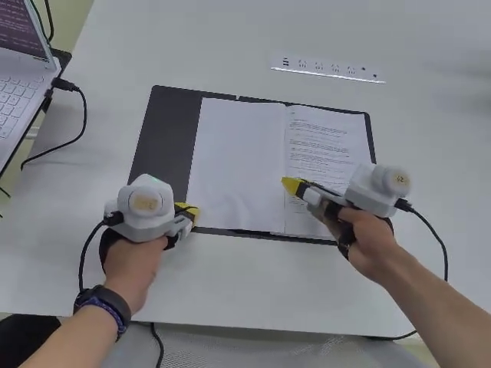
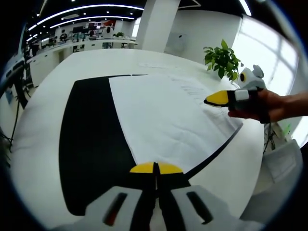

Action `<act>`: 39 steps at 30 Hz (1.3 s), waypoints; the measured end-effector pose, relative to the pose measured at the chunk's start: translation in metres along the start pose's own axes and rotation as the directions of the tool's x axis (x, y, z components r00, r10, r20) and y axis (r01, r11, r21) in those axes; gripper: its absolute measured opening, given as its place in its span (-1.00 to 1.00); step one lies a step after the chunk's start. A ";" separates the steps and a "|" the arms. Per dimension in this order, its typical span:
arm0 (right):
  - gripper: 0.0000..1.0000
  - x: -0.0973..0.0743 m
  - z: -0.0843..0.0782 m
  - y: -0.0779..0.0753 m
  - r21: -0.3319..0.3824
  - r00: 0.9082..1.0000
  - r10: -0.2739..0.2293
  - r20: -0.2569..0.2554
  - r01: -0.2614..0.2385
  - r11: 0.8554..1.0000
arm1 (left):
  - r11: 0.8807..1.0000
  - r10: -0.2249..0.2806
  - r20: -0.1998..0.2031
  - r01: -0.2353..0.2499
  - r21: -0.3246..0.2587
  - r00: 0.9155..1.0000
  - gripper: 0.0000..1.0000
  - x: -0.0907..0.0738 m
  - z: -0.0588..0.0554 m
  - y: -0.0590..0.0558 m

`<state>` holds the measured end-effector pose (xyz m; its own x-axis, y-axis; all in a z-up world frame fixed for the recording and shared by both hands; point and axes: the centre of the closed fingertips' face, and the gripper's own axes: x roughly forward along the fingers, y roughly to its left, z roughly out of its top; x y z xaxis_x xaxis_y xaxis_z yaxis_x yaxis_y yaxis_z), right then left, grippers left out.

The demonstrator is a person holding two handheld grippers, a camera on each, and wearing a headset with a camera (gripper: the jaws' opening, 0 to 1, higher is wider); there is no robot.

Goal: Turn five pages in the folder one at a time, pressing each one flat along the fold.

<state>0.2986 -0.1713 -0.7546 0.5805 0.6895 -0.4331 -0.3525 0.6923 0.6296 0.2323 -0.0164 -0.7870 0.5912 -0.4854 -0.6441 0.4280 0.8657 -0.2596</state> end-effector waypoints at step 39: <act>-1.00 0.050 0.043 -0.016 0.104 0.982 -0.111 0.153 0.096 0.990 | 1.000 0.007 0.007 -0.007 0.006 1.000 -1.00 0.001 0.001 0.001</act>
<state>0.3649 -0.1569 -0.7587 0.7218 0.5674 -0.3963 -0.2169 0.7292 0.6490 0.2342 -0.0159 -0.7876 0.5987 -0.4805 -0.6408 0.4281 0.8682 -0.2510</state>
